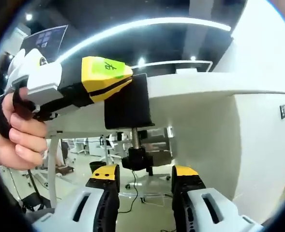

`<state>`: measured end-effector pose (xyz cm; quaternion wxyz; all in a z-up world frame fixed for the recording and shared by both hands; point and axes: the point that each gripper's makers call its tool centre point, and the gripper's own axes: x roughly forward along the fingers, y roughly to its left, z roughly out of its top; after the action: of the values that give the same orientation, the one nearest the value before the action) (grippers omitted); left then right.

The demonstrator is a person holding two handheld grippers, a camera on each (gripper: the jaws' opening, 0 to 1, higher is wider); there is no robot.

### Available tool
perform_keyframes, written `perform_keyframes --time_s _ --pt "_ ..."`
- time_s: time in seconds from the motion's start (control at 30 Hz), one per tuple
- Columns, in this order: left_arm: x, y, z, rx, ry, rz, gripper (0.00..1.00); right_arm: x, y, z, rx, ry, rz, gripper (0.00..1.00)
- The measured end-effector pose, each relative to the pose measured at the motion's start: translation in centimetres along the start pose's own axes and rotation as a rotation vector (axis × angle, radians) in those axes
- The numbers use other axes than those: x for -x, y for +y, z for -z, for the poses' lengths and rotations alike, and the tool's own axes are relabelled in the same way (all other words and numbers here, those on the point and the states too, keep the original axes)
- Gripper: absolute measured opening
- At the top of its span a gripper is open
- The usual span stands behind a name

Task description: Clamp the fixed fixture on the desktop, loosen the retaining clip, secure it to the edge of the desk, and tighten the retaining clip.

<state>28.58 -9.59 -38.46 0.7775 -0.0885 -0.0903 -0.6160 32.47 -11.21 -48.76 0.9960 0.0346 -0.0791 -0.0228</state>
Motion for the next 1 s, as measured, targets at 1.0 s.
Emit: perform_keyframes --time_s 1.0 --pt "-0.2 0.1 0.0 -0.003 0.009 0.006 0.01 -1.5 1.9 0.3 0.106 -0.001 -0.269 0.25"
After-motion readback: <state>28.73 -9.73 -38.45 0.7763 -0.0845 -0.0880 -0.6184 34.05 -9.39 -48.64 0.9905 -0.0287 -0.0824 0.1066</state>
